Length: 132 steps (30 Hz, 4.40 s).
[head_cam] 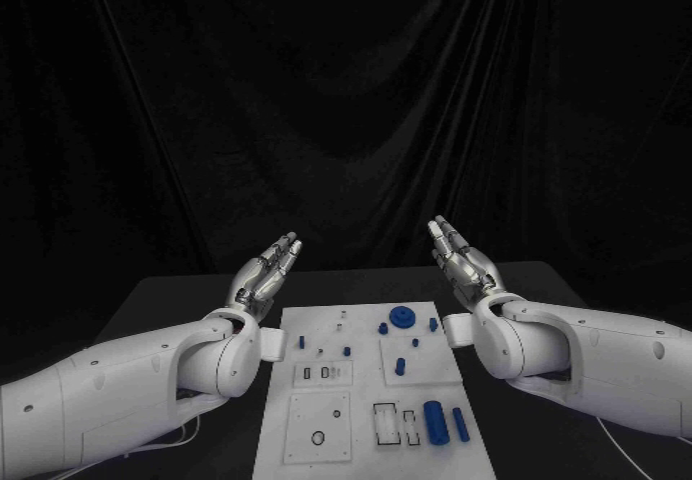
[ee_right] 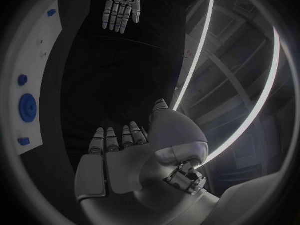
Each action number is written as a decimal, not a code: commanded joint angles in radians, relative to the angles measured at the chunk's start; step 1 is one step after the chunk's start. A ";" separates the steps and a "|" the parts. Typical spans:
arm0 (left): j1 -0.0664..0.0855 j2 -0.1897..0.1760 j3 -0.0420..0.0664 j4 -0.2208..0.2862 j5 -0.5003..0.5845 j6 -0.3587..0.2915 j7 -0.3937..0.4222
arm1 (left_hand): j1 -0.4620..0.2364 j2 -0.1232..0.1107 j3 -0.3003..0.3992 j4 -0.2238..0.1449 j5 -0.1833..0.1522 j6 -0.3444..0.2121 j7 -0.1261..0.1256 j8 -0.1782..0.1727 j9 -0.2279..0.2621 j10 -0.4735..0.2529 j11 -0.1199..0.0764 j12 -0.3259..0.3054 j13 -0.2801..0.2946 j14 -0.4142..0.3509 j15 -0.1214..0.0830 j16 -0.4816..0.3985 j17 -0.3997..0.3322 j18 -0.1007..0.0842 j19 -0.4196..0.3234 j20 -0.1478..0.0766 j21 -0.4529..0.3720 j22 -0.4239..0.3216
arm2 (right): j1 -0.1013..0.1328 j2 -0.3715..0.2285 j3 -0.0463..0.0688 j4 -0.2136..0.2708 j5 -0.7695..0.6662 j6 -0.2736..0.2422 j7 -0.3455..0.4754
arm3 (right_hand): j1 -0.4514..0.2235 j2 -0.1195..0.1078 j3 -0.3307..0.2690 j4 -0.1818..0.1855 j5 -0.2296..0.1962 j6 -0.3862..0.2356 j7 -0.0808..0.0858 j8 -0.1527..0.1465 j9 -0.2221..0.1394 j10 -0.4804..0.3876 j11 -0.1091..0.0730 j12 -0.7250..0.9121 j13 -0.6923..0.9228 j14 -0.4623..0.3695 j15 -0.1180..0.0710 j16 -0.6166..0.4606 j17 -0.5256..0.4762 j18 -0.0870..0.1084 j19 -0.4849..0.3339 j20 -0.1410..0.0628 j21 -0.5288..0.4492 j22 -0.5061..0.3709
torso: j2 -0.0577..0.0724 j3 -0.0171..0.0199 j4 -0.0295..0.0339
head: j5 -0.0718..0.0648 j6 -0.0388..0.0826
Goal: Assemble the parts on the task board
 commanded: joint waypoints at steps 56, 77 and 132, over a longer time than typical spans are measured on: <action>0.059 -0.134 -0.058 0.041 0.070 0.333 0.118 | 0.068 -0.002 -0.014 0.004 0.026 0.034 0.007 0.010 0.004 0.000 0.003 -0.007 -0.001 0.001 0.040 -0.004 -0.001 0.040 -0.001 0.103 -0.006 -0.002 | 0.114 0.199 -0.001 -0.316 -1.945 0.385 -0.544 | 0.461 -0.257 0.422 -0.207 -0.030 0.782 0.208 0.069 0.143 0.926 0.281 0.247 0.078 1.391 -0.003 1.262 0.958 -0.059 1.298 0.103 1.179 0.982 | 0.015 -0.0017 0.0037 | 0.043 -0.177; 0.058 -0.142 -0.058 0.039 0.067 0.354 0.110 | 0.107 -0.006 -0.005 -0.002 0.071 0.057 0.020 0.014 0.006 0.000 0.017 -0.007 -0.001 0.001 0.054 -0.004 -0.001 0.041 -0.001 0.121 -0.006 -0.002 | 0.057 0.280 0.000 -0.414 -2.020 0.395 -0.534 | 0.439 -0.306 0.488 -0.192 -0.056 0.777 0.199 0.058 0.167 0.927 0.275 0.228 0.097 1.418 -0.004 1.345 1.064 -0.077 1.318 0.105 1.317 1.172 | 0.015 -0.0030 0.0044 | 0.042 -0.215; 0.058 -0.147 -0.058 0.036 0.067 0.376 0.086 | 0.159 -0.017 0.012 -0.015 0.140 0.138 0.057 0.037 0.015 0.008 0.060 -0.004 0.001 0.001 0.057 -0.004 -0.001 0.046 -0.001 0.129 -0.006 -0.002 | -0.032 0.410 0.000 -0.625 -1.976 0.381 -0.448 | 0.434 -0.319 0.582 -0.184 0.025 0.788 0.244 0.063 0.198 0.950 0.265 0.225 0.135 1.408 -0.012 1.343 1.047 -0.080 1.308 0.101 1.338 1.229 | 0.017 -0.0035 0.0029 | 0.043 -0.216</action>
